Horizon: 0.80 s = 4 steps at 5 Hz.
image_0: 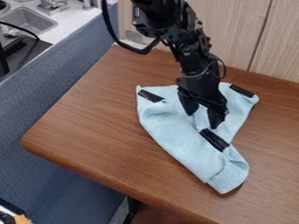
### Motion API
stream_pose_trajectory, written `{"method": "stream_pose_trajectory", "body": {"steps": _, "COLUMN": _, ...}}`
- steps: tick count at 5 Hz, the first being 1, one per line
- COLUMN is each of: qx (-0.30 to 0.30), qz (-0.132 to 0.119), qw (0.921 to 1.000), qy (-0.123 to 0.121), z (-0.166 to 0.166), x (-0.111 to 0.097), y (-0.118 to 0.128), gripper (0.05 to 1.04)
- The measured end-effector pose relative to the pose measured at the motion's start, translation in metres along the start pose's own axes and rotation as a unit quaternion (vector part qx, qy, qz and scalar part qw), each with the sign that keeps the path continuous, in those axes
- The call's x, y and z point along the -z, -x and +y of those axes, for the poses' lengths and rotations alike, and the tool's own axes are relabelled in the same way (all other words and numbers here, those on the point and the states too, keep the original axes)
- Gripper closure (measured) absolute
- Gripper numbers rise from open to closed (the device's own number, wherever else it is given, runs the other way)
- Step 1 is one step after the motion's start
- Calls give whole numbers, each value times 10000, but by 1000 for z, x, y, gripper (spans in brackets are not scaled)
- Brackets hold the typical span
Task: Unfold the cloth from the top right to the bottom left.
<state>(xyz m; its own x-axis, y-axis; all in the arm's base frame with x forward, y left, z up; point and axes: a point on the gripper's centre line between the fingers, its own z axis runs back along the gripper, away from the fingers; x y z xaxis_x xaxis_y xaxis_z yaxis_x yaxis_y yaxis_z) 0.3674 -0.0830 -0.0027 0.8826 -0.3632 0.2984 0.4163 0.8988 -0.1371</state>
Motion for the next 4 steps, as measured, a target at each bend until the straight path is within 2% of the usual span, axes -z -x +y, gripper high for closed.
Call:
{"method": "stream_pose_trajectory", "body": {"steps": 2, "qx": 165, "qz": 128, "qw": 9998, "qy": -54, "z": -5, "x": 1, "y": -1, "gripper": 696}}
{"method": "stream_pose_trajectory", "body": {"steps": 3, "qx": 205, "qz": 174, "qw": 9996, "qy": -75, "z": -5, "x": 1, "y": -1, "gripper": 915}}
{"method": "stream_pose_trajectory", "body": {"steps": 4, "qx": 260, "qz": 253, "qw": 9993, "qy": -107, "z": -8, "x": 0, "y": -2, "gripper": 1019}}
